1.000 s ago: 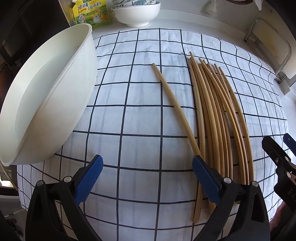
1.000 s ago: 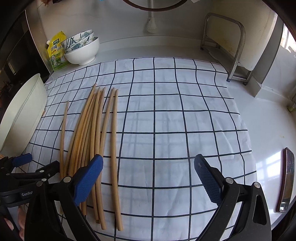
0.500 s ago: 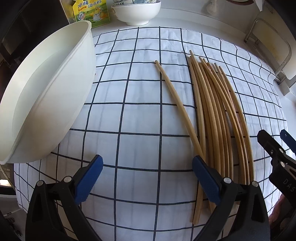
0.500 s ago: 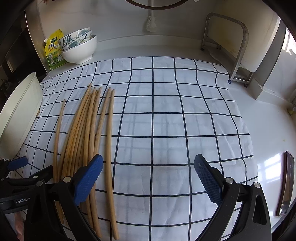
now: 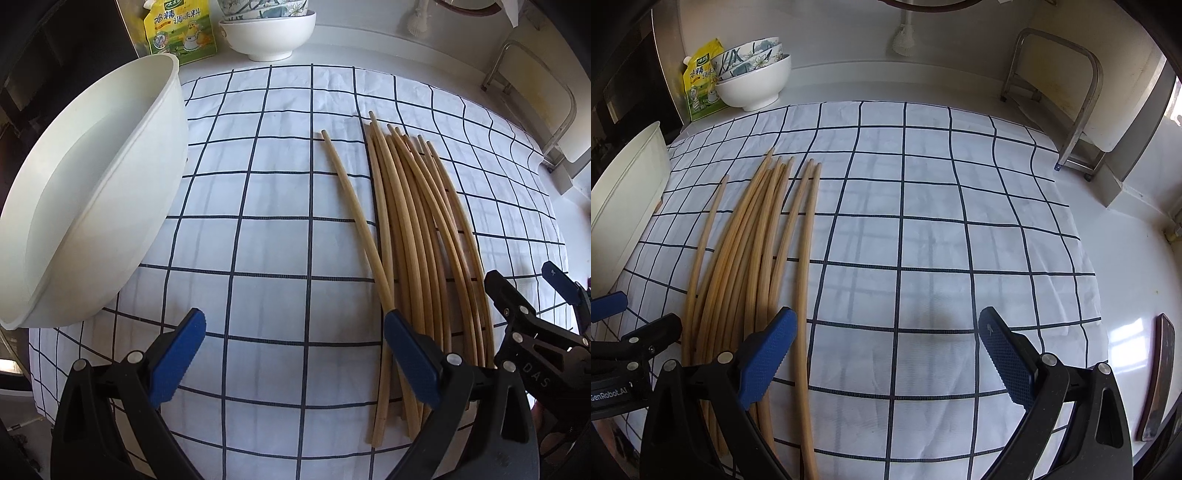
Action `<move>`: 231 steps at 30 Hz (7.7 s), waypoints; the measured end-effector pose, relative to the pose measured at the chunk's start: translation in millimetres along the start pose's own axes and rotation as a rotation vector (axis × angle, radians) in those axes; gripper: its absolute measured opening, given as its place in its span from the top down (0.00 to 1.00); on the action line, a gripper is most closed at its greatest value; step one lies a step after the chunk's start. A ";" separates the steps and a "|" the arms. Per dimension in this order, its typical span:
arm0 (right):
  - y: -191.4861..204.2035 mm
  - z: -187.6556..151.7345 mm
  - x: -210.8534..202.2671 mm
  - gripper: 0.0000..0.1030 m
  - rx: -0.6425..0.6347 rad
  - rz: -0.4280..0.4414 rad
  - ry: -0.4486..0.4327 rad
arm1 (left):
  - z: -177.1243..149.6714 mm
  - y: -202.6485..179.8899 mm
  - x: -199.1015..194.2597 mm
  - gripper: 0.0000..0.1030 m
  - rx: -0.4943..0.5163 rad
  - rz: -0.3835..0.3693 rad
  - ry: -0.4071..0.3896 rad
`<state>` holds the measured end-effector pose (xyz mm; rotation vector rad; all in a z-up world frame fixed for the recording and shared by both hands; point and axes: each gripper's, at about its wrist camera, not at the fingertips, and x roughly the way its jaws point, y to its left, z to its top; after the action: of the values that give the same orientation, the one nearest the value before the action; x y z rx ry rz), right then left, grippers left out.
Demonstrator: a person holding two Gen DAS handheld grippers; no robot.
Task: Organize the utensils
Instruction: 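Lower both tools toward the wooden chopstick pile on the cloth, then close the left tool on one chopstick while the right tool grasps another, then carry both held chopsticks up and over the white basin, then open the left tool over the basin while the right tool releases its chopstick, then move both open tools back down to the chopstick pile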
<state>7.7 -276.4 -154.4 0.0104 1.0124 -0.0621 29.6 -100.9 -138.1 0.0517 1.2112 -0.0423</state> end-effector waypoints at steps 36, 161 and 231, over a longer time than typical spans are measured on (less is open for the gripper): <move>-1.4 0.6 5.1 0.08 -0.024 0.011 -0.003 | 10.6 21.2 -3.9 0.07 -0.072 0.045 -0.049; 249.6 101.7 -69.5 0.70 -0.193 0.359 -0.035 | 43.5 246.9 -60.7 0.36 -0.175 0.088 -0.145; 12.1 10.6 -7.1 0.57 0.058 0.180 0.072 | 11.5 12.3 -9.4 0.27 0.060 -0.009 -0.017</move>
<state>13.6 -264.3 -143.0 0.1575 1.0772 0.0735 37.8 -89.3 -125.0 0.0987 1.1933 -0.0867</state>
